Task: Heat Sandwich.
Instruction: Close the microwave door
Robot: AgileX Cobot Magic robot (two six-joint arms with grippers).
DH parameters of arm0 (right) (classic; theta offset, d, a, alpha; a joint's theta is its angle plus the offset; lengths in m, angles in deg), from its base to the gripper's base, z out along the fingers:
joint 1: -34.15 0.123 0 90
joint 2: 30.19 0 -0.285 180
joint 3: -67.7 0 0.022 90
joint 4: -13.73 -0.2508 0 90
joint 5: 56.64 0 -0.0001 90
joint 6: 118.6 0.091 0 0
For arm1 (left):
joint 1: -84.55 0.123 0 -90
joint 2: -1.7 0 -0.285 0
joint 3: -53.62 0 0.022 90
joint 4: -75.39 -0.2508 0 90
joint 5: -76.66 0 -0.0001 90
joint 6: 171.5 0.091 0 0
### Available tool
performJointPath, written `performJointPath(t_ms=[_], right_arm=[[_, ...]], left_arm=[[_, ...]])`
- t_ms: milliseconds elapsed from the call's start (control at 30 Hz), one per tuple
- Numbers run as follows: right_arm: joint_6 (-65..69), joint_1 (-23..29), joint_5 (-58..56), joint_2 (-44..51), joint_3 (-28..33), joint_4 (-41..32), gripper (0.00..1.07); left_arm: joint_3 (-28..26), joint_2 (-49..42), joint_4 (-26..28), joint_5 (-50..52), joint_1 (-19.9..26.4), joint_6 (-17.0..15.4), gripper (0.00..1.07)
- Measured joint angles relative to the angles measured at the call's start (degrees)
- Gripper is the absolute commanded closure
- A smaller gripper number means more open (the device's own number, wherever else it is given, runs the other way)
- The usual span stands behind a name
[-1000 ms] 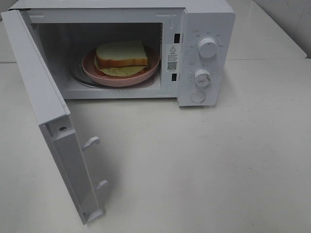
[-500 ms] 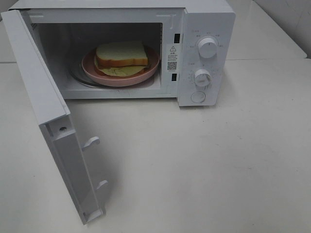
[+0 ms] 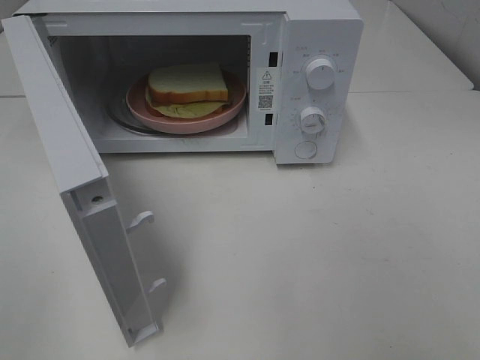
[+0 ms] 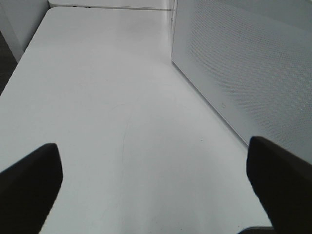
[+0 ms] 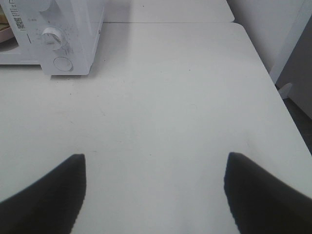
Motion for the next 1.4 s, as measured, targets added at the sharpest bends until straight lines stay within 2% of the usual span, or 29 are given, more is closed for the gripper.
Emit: performJointPath(t_ms=[1400], right_arm=[[0.00, 0.00, 0.00, 0.00, 0.00, 0.00, 0.32]], left_arm=[[0.00, 0.00, 0.00, 0.00, 0.00, 0.00, 0.09]])
